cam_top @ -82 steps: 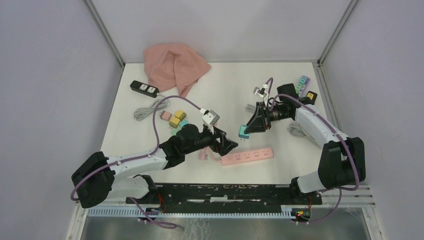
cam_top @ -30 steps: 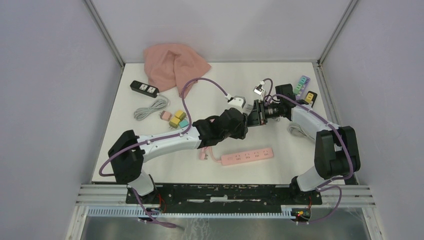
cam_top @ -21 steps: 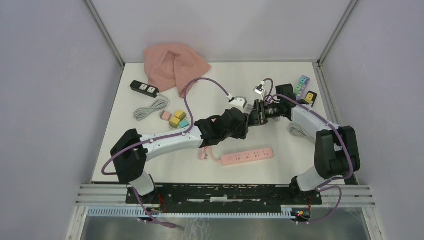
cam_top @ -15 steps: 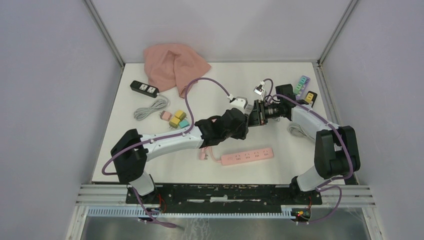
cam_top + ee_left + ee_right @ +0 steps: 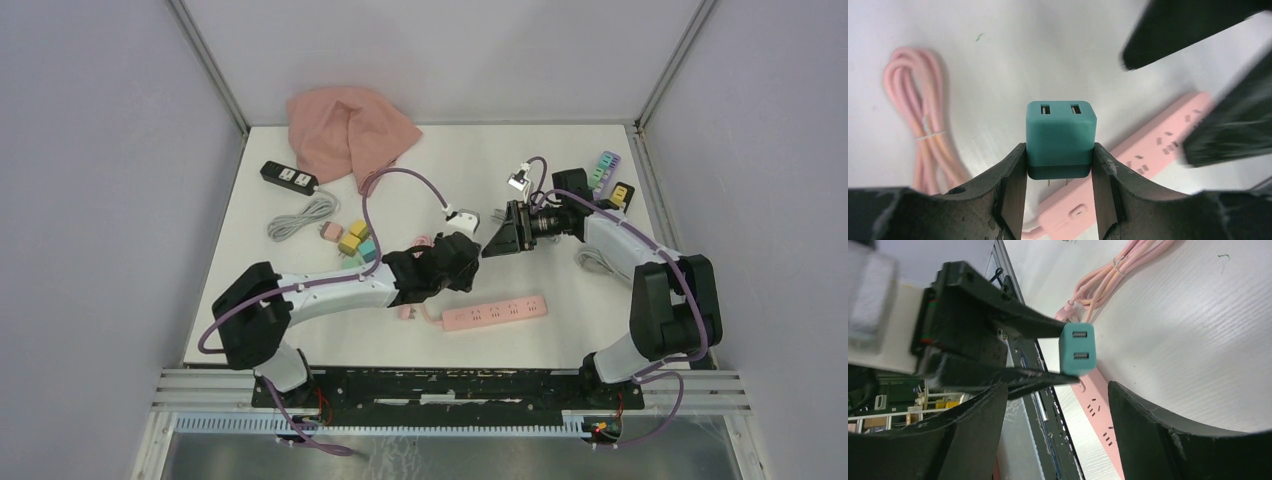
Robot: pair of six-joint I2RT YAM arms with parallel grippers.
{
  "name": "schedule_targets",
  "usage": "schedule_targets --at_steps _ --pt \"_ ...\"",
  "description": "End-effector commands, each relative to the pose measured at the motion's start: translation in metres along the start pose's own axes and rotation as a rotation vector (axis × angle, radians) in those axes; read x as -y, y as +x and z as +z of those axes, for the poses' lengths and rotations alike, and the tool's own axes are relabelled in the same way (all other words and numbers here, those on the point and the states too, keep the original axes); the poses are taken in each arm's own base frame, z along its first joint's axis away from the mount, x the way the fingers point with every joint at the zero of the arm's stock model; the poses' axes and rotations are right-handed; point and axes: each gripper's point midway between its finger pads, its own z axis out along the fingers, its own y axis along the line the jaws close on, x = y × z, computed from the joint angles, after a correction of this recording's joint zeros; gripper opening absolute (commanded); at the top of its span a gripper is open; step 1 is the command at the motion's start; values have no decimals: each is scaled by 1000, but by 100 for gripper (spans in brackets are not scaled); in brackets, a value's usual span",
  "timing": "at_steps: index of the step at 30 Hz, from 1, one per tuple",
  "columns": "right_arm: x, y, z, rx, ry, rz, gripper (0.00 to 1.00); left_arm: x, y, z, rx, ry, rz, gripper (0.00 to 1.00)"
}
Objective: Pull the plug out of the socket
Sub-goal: Place the plug at the center of the board.
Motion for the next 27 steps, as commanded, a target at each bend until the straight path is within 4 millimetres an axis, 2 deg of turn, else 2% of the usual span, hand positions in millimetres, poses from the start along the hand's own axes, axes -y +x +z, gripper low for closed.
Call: schedule_targets --at_steps 1,14,20,27 --pt "-23 -6 -6 15 -55 -111 80 -28 -22 -16 132 -55 -29 3" --pt "-23 -5 -6 6 -55 -119 81 -143 -1 -30 204 -297 -212 3" --pt "-22 -5 -6 5 -57 -120 81 -185 3 -35 232 -331 -342 3" --pt "-22 -4 -6 1 -59 -117 81 -218 10 -38 240 -396 -425 3"
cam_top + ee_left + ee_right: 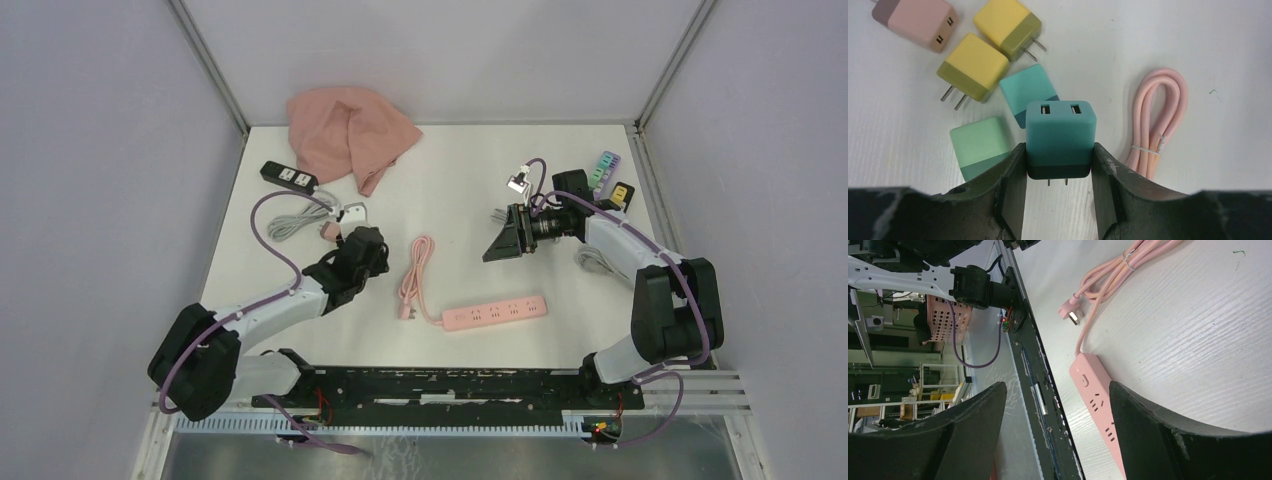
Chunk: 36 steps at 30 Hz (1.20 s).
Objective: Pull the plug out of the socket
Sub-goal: Place the plug at the center of the board.
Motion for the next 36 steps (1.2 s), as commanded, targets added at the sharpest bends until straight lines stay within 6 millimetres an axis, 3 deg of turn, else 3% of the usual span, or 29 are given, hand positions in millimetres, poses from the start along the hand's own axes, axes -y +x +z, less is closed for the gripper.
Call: schedule_targets --at_steps 1,11,25,32,34,36 --pt "-13 -11 -2 17 -37 -73 81 0 -22 2 67 11 -125 3" --pt "-13 -11 -2 16 -39 -71 81 -26 -20 17 40 -87 -215 3" --pt "-13 -11 -2 14 -40 -70 81 -40 -12 29 -8 -167 -247 7" --pt "-13 -10 -2 13 -43 -69 81 -46 -8 33 -36 -213 -241 22" --pt "-14 -10 -2 13 -44 -70 81 -48 -8 34 -36 -228 -239 36" --pt "-14 -10 -2 12 -45 -68 81 -50 -10 33 -34 -237 -234 63"
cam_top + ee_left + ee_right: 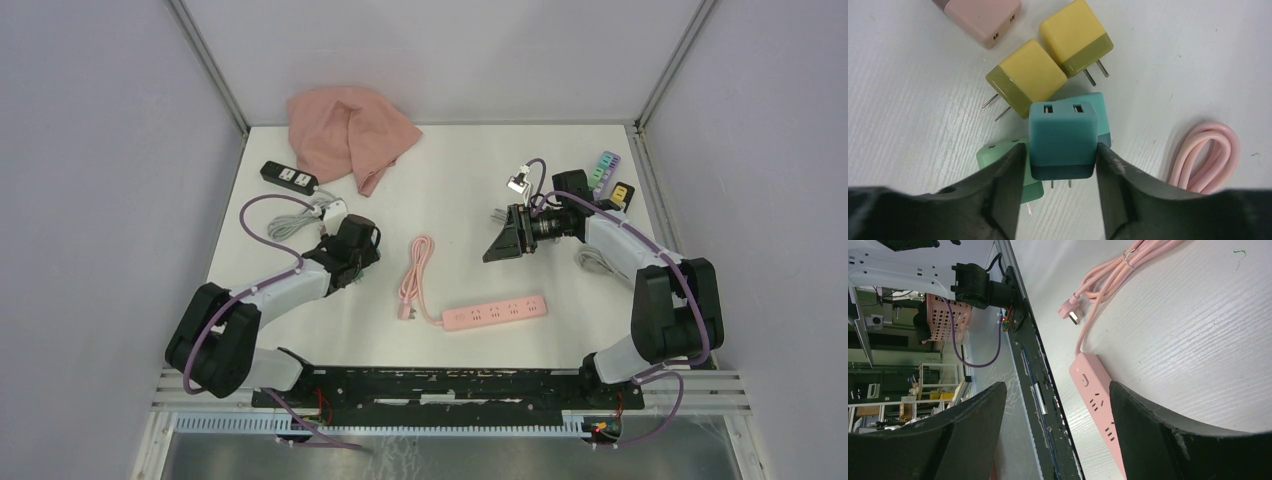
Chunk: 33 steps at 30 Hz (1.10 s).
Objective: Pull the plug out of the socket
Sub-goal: Place the plug at the center of the board.
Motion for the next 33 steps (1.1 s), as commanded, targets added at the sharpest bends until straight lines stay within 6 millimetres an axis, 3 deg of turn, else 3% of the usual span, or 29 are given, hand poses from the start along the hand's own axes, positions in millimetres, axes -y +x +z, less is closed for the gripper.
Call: schedule_targets --at_steps 1,3,5,13,19,27,33 --pt "-14 -11 -2 15 -44 -67 81 -5 -11 1 29 -54 -39 75" --pt "-14 -11 -2 15 -45 -68 81 -7 -13 -1 35 -60 -38 90" --pt "-14 -11 -2 15 -45 -69 81 -6 -16 -3 40 -58 -39 96" --pt "-15 -11 -2 14 -47 -77 82 9 -28 -21 49 49 -35 100" --pt "-16 -11 -4 9 -44 -91 82 49 -27 -47 37 342 28 100" --pt "-19 -10 -6 5 -39 -117 82 112 -7 -104 7 879 95 97" --pt "-21 -11 -8 3 -36 -136 82 138 11 -143 -29 1155 102 96"
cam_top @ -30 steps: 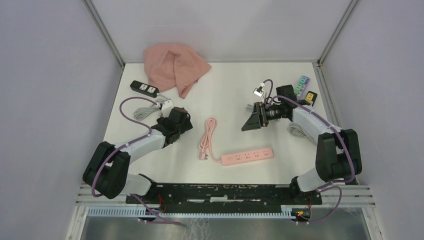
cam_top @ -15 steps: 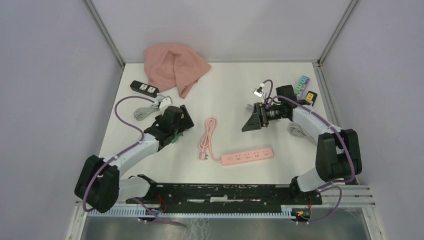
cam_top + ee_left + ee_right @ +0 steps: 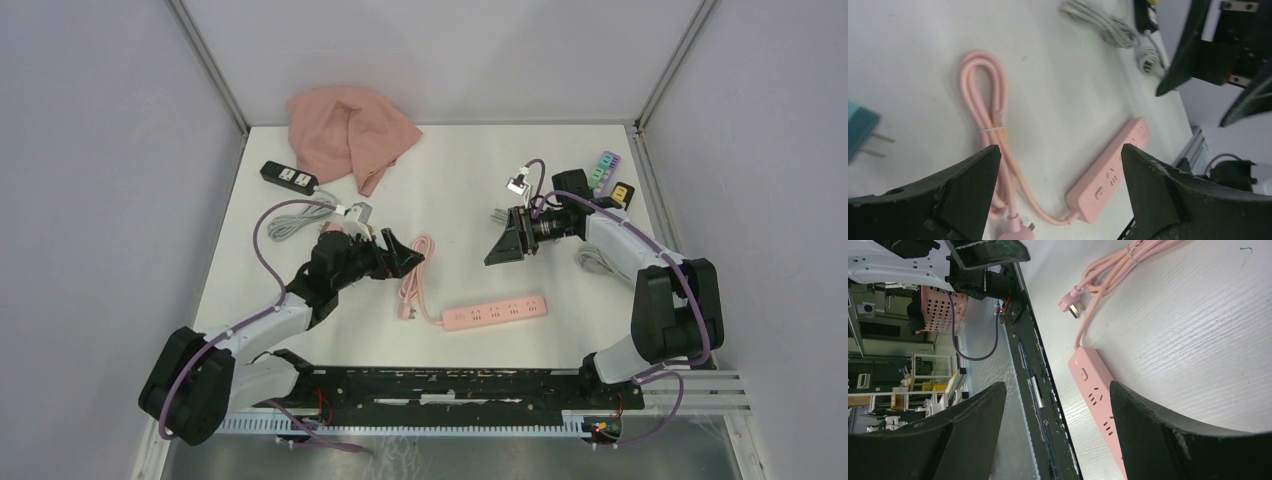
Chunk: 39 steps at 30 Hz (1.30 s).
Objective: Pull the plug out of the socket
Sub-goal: Place the plug at the center of the board, then move the socket to the center of the board.
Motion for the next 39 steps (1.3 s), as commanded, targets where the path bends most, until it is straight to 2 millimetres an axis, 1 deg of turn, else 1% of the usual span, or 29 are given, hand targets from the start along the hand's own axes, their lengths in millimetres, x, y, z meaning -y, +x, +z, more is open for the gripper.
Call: schedule_targets --at_steps 1,5,9,13,18,21,23,24,25,26,29,32,39 --pt "-18 -16 -6 28 -31 -105 82 71 -6 -7 34 354 84 96" --pt "-18 -17 -7 29 -30 -107 82 99 13 -8 5 444 166 96" --pt "-19 -18 -8 32 -28 -111 82 122 33 -9 -29 514 258 95" --pt "-18 -19 -10 36 -24 -112 82 135 49 -8 -50 549 351 93" --pt "-18 -19 -11 39 -24 -116 82 148 70 -11 -7 541 548 94" --pt "-19 -20 -12 41 -24 -116 82 150 80 -12 19 529 662 94" --pt "-19 -19 -12 41 -22 -118 83 150 83 -11 14 521 687 94" --pt "-19 -20 -12 42 -23 -120 88 149 82 -10 12 509 684 95" --pt "-19 -19 -12 42 -23 -119 98 148 82 -9 10 498 681 96" --pt "-18 -19 -12 41 -23 -118 100 147 81 -9 9 491 680 97" --pt "-18 -19 -12 43 -22 -118 100 144 79 -7 18 472 684 98" --pt "-18 -20 -13 44 -19 -121 100 141 82 -6 13 469 703 99" --pt "-19 -20 -14 48 -18 -126 100 134 103 -3 -69 509 783 99"
